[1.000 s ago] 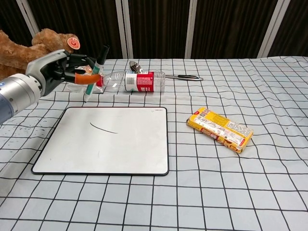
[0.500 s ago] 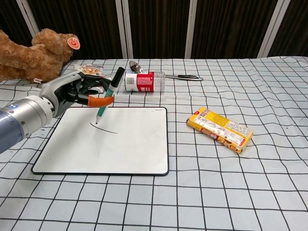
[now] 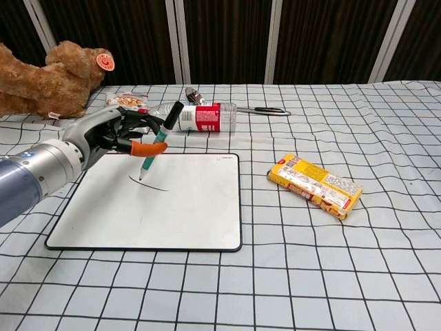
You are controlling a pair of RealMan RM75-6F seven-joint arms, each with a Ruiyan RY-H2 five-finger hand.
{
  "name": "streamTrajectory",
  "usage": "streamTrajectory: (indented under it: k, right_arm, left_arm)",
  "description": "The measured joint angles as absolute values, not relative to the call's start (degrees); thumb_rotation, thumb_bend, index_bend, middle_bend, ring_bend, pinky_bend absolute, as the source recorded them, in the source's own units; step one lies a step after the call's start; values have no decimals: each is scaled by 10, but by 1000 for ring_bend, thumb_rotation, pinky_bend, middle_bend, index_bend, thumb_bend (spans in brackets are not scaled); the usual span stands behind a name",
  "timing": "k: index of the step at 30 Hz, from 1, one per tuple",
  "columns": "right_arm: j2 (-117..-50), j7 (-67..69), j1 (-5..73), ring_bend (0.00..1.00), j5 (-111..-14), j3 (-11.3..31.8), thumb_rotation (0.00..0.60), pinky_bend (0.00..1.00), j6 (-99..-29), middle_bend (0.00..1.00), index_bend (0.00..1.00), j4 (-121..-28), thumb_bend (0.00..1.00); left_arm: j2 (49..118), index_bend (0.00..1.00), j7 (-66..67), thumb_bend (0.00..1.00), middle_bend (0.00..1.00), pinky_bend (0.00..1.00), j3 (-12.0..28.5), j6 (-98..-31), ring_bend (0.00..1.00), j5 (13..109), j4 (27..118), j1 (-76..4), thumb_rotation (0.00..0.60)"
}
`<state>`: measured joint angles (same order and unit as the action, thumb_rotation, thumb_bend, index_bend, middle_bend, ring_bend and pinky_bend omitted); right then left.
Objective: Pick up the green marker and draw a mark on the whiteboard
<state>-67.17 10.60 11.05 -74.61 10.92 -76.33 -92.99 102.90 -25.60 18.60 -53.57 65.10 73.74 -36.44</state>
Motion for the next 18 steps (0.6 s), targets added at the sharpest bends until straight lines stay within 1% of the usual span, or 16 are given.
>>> streamTrajectory:
  k: [18]
  right_arm:
    - [-672,107,111,0,-747,109,600,0,-764,0,0,-929,210]
  left_arm:
    - [1055,752,-248,446,154,15,191,-528,0,644,708,-377,600]
